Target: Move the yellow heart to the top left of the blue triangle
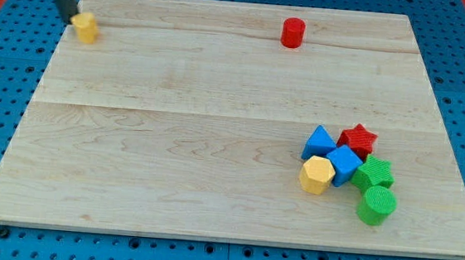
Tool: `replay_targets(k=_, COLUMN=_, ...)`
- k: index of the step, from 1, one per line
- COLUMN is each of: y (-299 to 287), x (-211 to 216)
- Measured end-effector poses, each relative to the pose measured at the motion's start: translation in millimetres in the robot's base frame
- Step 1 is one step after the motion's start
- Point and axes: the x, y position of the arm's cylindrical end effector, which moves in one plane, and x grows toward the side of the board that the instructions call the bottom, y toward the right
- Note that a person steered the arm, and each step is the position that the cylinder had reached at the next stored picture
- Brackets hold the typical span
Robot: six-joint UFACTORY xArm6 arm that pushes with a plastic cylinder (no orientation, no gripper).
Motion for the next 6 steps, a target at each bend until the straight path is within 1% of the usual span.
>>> replay_targets(k=1, y=96.5, x=49.7)
replay_targets(k=2, y=148.1, x=94.6)
replay_targets(k=3, y=128.6, x=115.1)
replay_targets(k=4, y=152.0, x=147.5)
replay_targets(k=5, y=236.5, x=153.4)
replay_targets(k=6, y=262.2, x=176.7)
